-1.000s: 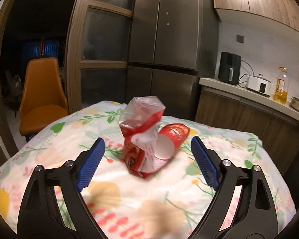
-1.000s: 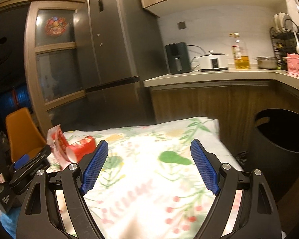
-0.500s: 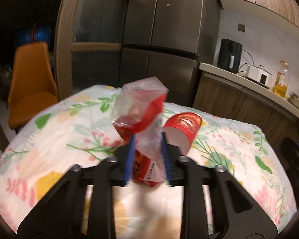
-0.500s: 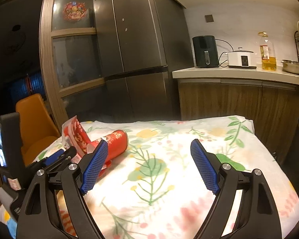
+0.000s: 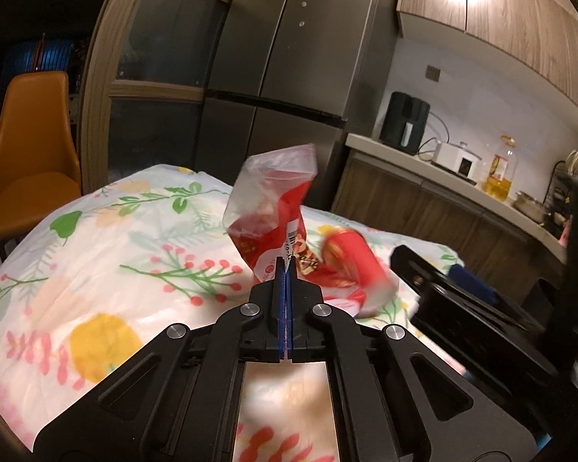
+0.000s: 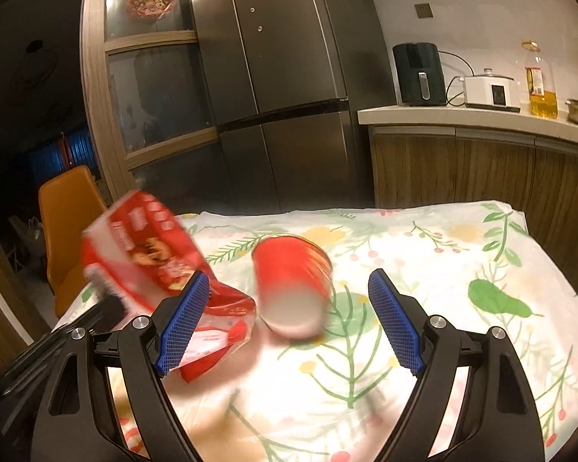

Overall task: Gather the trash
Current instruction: 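Grasp the red paper cup body with the right tool while the left tool holds the snack bag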

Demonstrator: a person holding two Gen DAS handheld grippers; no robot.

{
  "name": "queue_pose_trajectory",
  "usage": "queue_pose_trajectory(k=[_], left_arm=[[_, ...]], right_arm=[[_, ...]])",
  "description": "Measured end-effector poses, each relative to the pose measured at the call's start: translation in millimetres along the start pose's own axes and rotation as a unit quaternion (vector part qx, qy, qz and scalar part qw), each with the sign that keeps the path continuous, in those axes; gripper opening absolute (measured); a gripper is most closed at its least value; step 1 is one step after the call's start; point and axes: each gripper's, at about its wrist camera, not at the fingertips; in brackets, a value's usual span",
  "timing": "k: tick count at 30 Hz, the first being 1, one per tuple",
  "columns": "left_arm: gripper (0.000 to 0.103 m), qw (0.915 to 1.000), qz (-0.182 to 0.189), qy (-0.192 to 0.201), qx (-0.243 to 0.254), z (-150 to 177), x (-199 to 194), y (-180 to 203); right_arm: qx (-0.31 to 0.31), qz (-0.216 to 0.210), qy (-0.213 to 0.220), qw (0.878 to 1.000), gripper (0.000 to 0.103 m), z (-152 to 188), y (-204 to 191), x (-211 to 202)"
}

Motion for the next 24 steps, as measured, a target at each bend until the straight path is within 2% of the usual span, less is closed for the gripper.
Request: queue_pose_trajectory(k=[6,24], left_arm=[[0.0,0.9998,-0.004,0.004,-0.018,-0.8,-18.2,-17.0],[0.0,0.9993,-0.015,0.016,-0.029,-1.4,-30.7,-31.9]], right_arm=[[-0.004,0.016,-0.017,1.0,0.086,8.2,8.6,17.1],[-0.006,0.005,-0.085,0.996,0.086,24.6,-1.9,68.5]])
Point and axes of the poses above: each gripper's, at about its wrist camera, not at the fingertips, and x roughly the way its jaws point, y to its right, z to its underside, and after that the axes turned 14 degrees about y, right-handed
